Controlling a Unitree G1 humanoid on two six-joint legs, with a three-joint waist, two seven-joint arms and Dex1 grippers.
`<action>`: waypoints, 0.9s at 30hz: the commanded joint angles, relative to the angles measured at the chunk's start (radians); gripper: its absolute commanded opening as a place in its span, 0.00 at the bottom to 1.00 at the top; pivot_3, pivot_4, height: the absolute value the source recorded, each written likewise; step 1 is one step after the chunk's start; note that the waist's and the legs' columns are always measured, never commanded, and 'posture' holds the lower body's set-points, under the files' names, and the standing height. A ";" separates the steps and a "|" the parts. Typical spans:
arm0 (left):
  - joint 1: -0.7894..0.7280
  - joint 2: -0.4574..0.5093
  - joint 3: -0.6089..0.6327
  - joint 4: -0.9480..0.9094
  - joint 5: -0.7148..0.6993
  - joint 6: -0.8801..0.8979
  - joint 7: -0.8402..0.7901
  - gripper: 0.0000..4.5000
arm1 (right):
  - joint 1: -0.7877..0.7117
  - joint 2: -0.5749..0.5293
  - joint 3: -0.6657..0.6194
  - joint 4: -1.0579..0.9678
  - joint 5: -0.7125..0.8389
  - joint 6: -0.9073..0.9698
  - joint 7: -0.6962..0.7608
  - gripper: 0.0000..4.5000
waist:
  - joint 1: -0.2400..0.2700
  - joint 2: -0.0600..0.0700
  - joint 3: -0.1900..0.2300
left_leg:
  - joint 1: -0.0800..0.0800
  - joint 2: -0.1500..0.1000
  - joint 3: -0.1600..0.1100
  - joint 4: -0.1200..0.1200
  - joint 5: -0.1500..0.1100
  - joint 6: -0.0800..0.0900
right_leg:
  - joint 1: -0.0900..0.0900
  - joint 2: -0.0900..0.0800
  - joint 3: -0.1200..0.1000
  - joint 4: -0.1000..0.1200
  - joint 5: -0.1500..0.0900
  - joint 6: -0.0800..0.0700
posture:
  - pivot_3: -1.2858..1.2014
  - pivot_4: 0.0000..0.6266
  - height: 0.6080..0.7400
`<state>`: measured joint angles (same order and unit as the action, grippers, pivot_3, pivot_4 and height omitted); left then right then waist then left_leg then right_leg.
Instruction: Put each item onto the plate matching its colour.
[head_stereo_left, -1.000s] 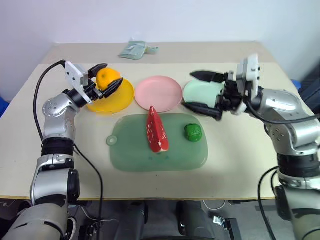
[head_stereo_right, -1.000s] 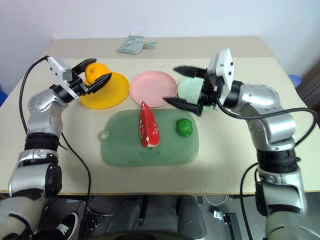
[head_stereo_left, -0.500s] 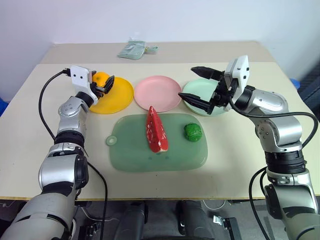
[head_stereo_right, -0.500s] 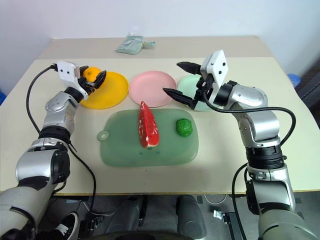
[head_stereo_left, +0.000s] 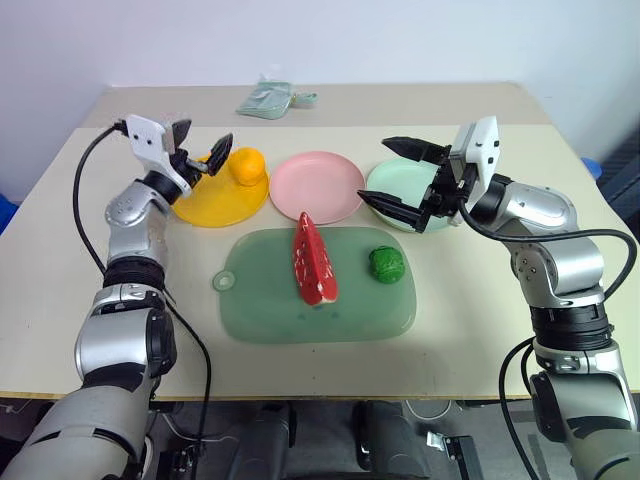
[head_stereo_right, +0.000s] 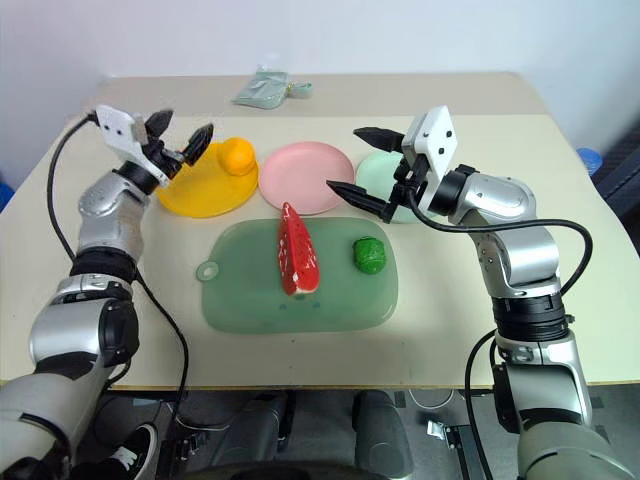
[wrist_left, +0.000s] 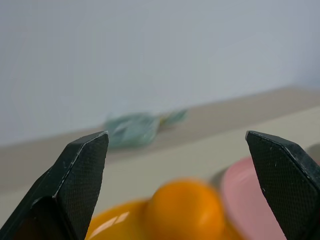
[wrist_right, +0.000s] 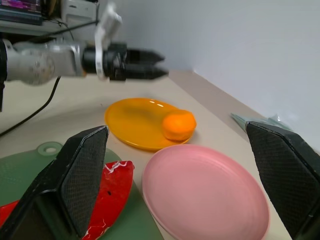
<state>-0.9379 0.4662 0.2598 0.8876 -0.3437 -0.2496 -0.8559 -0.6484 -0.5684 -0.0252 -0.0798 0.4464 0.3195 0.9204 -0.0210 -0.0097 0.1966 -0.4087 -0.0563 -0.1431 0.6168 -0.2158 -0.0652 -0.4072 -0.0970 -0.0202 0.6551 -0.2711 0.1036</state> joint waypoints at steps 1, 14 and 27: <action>0.086 0.039 -0.025 -0.216 -0.113 0.181 -0.232 1.00 | -0.010 -0.009 -0.027 -0.006 0.007 -0.007 0.000 1.00 | -0.006 0.000 0.000 | 0.000 0.000 0.001 0.000 0.000 0.000 | 0.000 0.000 0.001 0.000 0.000 0.000 | 0.52 0.24 1.00; 0.267 0.117 -0.059 -0.560 -0.207 0.474 -0.372 1.00 | -0.015 -0.007 -0.035 -0.049 0.066 0.124 -0.021 1.00 | -0.024 0.000 0.000 | 0.002 0.001 0.003 -0.001 0.000 0.000 | -0.001 0.001 0.005 0.002 0.000 0.000 | 0.52 0.24 1.00; 0.402 0.185 -0.032 -0.749 -0.277 0.647 -0.355 1.00 | -0.069 0.035 -0.056 -0.176 0.216 0.418 -0.166 1.00 | -0.021 0.000 0.000 | 0.002 0.001 0.003 -0.001 0.000 0.000 | -0.002 0.001 0.006 0.002 0.000 0.000 | 0.52 0.24 1.00</action>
<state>-0.5376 0.6326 0.2049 0.1738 -0.6186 0.4046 -1.2231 -0.6916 -0.5421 -0.0554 -0.2052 0.6180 0.7104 0.7761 -0.0416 -0.0095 0.1965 -0.4071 -0.0551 -0.1401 0.6161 -0.2159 -0.0649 -0.4090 -0.0962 -0.0139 0.6572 -0.2712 0.1034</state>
